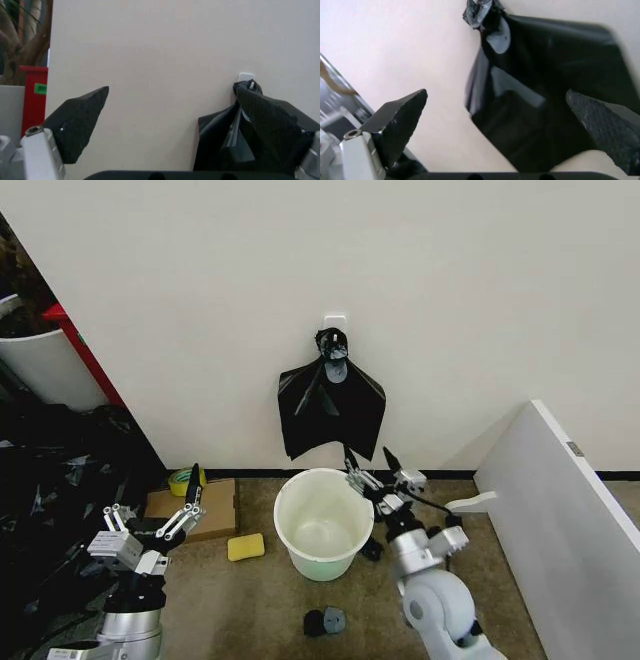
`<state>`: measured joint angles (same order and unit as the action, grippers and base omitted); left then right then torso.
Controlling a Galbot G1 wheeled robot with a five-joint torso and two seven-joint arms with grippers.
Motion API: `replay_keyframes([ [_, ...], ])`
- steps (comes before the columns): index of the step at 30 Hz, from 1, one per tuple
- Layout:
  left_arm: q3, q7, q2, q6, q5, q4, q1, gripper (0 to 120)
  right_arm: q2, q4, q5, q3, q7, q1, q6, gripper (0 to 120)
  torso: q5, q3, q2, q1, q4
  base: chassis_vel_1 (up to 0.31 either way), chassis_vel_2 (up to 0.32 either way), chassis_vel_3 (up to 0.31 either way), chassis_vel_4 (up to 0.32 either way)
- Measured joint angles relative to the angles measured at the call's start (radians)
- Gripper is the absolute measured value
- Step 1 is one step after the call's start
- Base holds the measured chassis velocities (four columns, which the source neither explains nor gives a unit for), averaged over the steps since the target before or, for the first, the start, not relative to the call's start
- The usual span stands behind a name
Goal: Place the garbage bag over the trash bin.
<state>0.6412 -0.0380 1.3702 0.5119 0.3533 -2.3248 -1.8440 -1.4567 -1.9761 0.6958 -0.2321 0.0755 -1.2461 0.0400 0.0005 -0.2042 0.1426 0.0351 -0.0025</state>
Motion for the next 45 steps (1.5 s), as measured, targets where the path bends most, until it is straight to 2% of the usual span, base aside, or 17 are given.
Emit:
replay_keyframes([
  [5,0.000,0.000,0.024,0.008,-0.025,-0.012,-0.016,100,-0.021,0.077,0.128,0.006,0.012,0.109,-0.016,100,-0.0001,0.000,0.000,0.000,-0.0002,0.000,0.000,0.000,0.000],
  [11,0.001,0.000,0.059,0.030,-0.062,-0.029,-0.045,100,-0.085,0.246,0.305,0.004,0.084,0.238,0.017,100,0.0000,0.000,0.000,0.000,0.0000,0.000,0.000,0.000,0.000],
  [18,0.007,0.001,0.070,0.042,-0.069,-0.042,-0.066,100,-0.129,0.367,0.333,-0.003,0.116,0.325,0.037,100,0.0000,0.000,0.000,0.000,-0.0001,0.000,0.000,0.000,0.000],
  [28,0.009,0.004,0.069,0.045,-0.064,-0.041,-0.067,100,-0.149,0.477,0.322,-0.014,0.167,0.422,0.056,100,0.0000,0.000,0.000,0.000,-0.0001,0.000,0.000,0.000,0.000],
  [35,0.009,0.004,0.060,0.044,-0.057,-0.034,-0.061,100,-0.151,0.508,0.318,-0.017,0.191,0.458,0.060,80,0.0000,0.000,0.000,0.000,-0.0001,0.000,0.000,0.000,0.000],
  [39,0.009,0.004,0.060,0.044,-0.057,-0.026,-0.056,100,-0.151,0.519,0.312,-0.020,0.195,0.472,0.060,59,0.0000,0.000,0.000,0.000,-0.0001,0.000,0.000,0.000,0.000],
  [42,0.008,0.004,0.061,0.044,-0.057,-0.024,-0.056,100,-0.153,0.525,0.308,-0.021,0.197,0.477,0.060,54,0.0000,0.000,0.000,0.000,-0.0001,0.000,0.000,0.000,0.000],
  [43,0.008,0.004,0.063,0.044,-0.057,-0.023,-0.056,100,-0.153,0.532,0.304,-0.022,0.200,0.484,0.060,46,0.0001,0.000,0.000,0.000,0.0000,0.000,0.000,0.000,0.000],
  [45,0.008,0.004,0.064,0.046,-0.058,-0.023,-0.057,100,-0.153,0.539,0.300,-0.025,0.202,0.490,0.061,38,0.0000,0.000,0.000,0.000,-0.0001,0.000,0.000,0.000,0.000],
])
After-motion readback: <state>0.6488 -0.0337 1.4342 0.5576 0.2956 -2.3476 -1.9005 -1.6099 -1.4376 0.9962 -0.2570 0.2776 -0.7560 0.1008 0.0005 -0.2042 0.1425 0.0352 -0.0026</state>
